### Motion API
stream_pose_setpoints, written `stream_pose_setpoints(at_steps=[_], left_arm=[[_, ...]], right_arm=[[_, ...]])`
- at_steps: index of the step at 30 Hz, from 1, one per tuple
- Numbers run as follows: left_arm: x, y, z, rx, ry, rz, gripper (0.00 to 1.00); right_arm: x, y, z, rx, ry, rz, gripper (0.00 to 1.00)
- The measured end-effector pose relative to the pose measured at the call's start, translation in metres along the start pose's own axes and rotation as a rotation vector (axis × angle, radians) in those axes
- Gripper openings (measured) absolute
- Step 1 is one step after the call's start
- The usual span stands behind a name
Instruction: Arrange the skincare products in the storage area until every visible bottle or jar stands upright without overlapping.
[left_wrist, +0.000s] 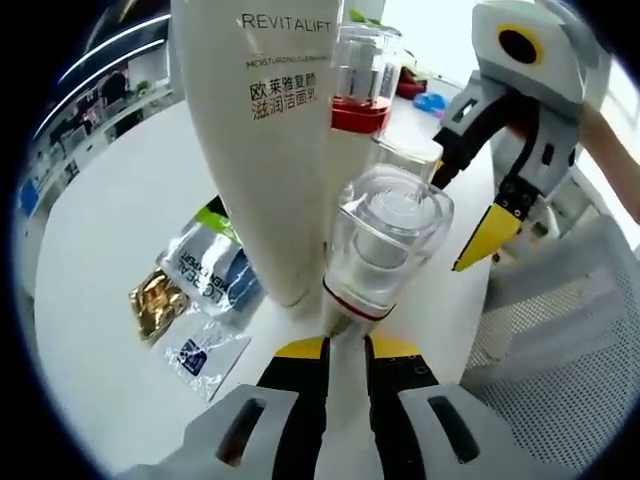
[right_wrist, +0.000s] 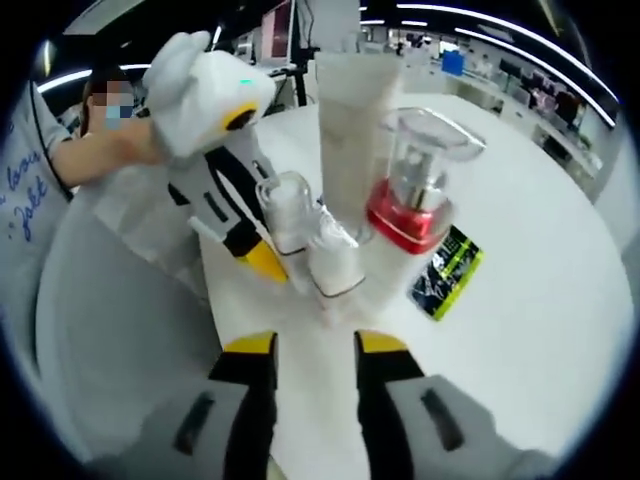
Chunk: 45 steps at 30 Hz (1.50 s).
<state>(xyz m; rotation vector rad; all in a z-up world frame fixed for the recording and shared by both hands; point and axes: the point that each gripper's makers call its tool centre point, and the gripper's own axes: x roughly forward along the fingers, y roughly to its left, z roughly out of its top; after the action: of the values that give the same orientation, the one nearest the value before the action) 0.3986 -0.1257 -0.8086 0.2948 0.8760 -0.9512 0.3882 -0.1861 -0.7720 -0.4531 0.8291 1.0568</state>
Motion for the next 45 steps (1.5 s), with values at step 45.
stream_pose_setpoints(at_steps=[45], left_arm=[[0.008,0.004,0.009,-0.024,-0.032,0.028,0.09]], right_arm=[[0.012,-0.012,0.008,0.152,-0.085,-0.047,0.11]])
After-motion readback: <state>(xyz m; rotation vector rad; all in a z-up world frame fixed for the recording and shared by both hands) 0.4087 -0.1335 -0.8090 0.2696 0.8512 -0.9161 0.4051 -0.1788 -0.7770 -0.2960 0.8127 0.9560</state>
